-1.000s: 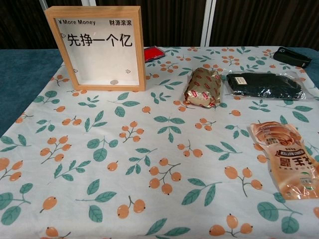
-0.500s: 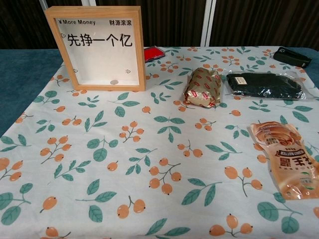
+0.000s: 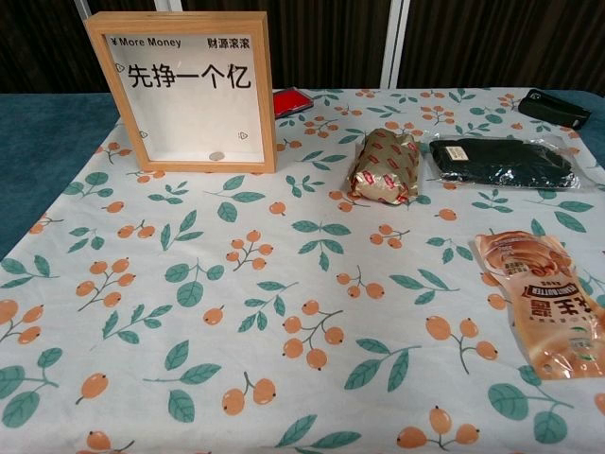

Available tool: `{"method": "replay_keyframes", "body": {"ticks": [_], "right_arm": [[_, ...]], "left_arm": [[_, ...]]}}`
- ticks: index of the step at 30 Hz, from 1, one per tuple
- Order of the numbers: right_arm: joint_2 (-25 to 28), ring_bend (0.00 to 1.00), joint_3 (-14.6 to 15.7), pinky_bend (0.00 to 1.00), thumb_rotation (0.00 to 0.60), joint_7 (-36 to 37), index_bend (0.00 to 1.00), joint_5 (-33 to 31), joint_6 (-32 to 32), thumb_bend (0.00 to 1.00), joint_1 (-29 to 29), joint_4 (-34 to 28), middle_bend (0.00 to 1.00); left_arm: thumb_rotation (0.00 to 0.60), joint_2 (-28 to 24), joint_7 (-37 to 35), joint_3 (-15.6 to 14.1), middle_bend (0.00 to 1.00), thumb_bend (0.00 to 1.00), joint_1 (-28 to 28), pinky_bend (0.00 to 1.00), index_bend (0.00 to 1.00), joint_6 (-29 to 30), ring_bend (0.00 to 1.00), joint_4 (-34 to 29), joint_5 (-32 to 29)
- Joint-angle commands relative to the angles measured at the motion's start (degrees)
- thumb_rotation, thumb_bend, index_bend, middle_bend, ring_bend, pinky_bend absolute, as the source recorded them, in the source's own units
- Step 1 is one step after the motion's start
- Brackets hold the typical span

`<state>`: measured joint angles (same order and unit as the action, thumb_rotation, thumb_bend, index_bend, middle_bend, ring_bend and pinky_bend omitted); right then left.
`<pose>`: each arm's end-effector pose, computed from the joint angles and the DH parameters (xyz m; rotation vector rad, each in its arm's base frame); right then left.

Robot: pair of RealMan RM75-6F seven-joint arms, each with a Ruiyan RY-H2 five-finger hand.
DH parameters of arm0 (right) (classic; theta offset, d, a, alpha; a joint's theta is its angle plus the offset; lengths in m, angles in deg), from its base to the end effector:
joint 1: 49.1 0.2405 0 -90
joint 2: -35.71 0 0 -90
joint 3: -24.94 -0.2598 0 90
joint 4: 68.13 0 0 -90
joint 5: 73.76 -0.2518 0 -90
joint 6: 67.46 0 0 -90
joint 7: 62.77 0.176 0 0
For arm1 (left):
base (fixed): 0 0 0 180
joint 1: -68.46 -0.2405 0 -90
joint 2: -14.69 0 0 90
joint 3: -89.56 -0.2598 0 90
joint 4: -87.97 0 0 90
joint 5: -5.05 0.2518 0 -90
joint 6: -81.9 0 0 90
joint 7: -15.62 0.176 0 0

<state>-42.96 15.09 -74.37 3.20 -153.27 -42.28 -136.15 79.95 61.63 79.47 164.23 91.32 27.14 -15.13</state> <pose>-0.3991 -0.2571 0.1241 1.2286 -0.6104 0.6367 -0.0126 0.5969 0.1271 -1.7946 -1.0103 -0.4982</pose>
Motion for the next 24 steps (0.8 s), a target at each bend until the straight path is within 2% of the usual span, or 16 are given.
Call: {"method": "replay_keyframes", "body": {"ticks": [1,7,13,24], "right_arm": [[0.31,0.00,0.49,0.00,0.600,1.25,0.00,1.41,-0.55,0.30,0.13,0.45,0.00],[1.53,0.00,2.95,0.00,0.600,7.94,0.00,6.00,0.23,0.30,0.79,0.41,0.00],[1.34,0.00,4.57,0.00,0.600,8.95,0.00,8.43,0.70,0.30,1.26,1.45,0.00],[0.63,0.00,4.34,0.00,0.600,8.24,0.00,7.66,1.21,0.30,1.24,2.63,0.00]], "left_arm": [[0.600,0.68,-3.54,-2.73,0.12,0.60,0.75,0.00,0.70,-2.23,0.00,0.96,2.34],[0.600,1.77,-10.65,-6.19,0.12,0.60,1.09,0.00,0.70,-4.34,0.00,2.68,7.34],[0.600,2.62,-17.52,-8.44,0.12,0.60,1.16,0.00,0.70,-6.00,0.00,4.25,12.91],[0.600,5.38,-28.79,-8.37,0.12,0.60,0.28,0.00,0.70,-8.47,0.00,7.50,23.56]]}}
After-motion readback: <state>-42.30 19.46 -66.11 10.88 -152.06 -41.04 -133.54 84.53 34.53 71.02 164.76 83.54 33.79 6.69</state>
